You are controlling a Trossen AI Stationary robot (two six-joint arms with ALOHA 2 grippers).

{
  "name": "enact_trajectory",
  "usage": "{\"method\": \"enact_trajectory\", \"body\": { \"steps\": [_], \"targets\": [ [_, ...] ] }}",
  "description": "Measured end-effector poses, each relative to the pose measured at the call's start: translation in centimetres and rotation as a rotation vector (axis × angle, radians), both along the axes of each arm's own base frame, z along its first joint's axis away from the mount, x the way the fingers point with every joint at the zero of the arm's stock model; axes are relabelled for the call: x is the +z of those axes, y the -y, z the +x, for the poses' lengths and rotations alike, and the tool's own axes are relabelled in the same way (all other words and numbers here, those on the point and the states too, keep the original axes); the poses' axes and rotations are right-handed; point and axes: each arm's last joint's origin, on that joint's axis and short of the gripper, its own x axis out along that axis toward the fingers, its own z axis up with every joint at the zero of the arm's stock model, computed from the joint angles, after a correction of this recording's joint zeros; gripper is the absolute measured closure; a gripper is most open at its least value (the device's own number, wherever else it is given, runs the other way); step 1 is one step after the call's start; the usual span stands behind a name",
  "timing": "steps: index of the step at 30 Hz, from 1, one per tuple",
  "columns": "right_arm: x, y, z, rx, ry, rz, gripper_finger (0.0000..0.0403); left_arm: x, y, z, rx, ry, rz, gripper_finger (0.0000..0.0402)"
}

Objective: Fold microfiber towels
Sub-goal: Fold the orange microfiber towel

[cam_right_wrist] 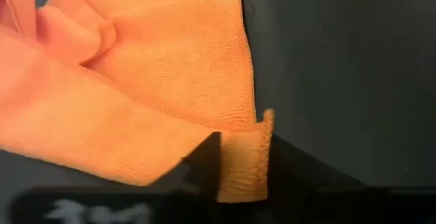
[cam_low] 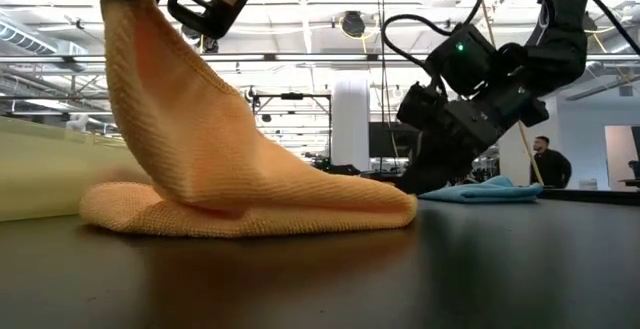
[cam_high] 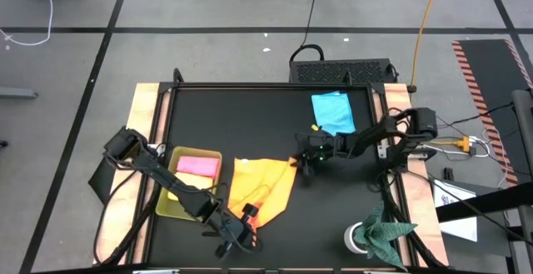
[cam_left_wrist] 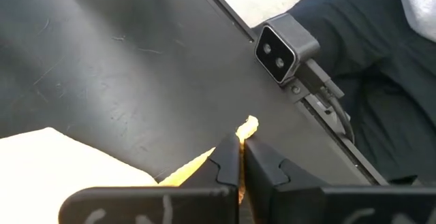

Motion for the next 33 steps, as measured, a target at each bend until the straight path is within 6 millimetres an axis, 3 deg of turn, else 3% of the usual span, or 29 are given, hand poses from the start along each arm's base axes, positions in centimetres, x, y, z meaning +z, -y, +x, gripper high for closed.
{"method": "enact_trajectory", "body": {
  "steps": [4,9,14,19,23,28,33],
  "targets": [
    [0.4,-0.2,0.0,0.032,0.022,-0.039,0.0389,0.0,0.0,0.0,0.006,-0.005,-0.003,0.0378],
    [3.3,-1.3,-0.1,0.059,0.132,-0.101,0.04,0.7,-1.0,-1.3,0.086,-0.107,0.047,0.0395],
    [9.3,-3.7,-1.7,-0.025,0.338,-0.273,0.0402,5.8,-3.3,-4.2,0.35,0.019,0.173,0.0391],
    [14.8,-7.4,-5.3,-0.009,0.591,-0.306,0.0402,12.5,-5.3,-8.3,0.53,0.259,0.098,0.0397],
    [17.9,-10.1,-8.7,0.004,0.77,-0.279,0.0402,16.2,-6.4,-11.8,0.594,0.399,0.025,0.0395],
    [19.8,-12.2,-11.4,-0.032,0.892,-0.265,0.0402,18.1,-7.7,-14.3,0.653,0.479,0.006,0.0395],
    [19.5,-12.7,-12.4,-0.178,0.801,-0.377,0.0403,17.7,-8.8,-14.7,0.762,0.465,0.06,0.0398]
  ]
}}
